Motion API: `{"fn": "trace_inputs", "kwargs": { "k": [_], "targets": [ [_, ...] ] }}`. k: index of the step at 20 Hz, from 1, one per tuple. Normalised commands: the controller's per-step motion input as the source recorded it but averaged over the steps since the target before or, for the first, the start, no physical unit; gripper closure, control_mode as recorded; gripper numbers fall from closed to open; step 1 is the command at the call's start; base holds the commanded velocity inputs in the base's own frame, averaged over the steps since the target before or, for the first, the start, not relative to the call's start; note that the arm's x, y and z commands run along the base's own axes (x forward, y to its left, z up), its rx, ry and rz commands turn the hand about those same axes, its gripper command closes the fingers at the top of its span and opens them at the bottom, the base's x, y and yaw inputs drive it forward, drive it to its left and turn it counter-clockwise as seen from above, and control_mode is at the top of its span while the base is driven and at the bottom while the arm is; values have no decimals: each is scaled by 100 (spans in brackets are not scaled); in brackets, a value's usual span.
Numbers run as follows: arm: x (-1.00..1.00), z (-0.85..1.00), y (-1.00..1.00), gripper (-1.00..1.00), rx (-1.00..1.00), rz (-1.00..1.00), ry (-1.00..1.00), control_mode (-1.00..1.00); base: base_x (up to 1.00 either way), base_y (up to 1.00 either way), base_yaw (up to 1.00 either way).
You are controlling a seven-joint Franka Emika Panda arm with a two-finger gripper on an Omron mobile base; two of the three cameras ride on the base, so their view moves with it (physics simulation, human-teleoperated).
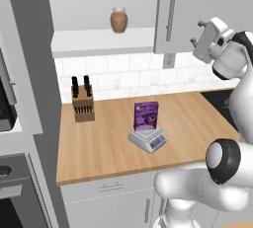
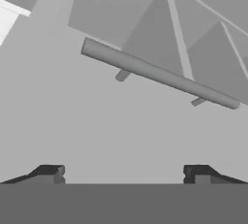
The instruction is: Pick the cereal and place it on the digital scale for weighing, and close the cabinet.
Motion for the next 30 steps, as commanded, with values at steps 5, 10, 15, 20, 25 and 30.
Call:
{"fn": "trace_inputs", "kwargs": {
  "k": [5,10,15,20,25,30],
  "targets": [
    [-91,62,0,-100,0,-5,0,-100,0,0,0],
    [-100,54,14,-100,-1,0,11,-100,0,0,0],
    [-100,61,31,-100,-4,0,26,-100,0,0,0],
    [-100,25,45,-100,0,0,17,-100,0,0,0],
    [-100,-9,79,-100,6,0,0,-100,0,0,0],
    [-96,-70,100,-100,10,0,-9,-100,0,0,0]
  ]
}}
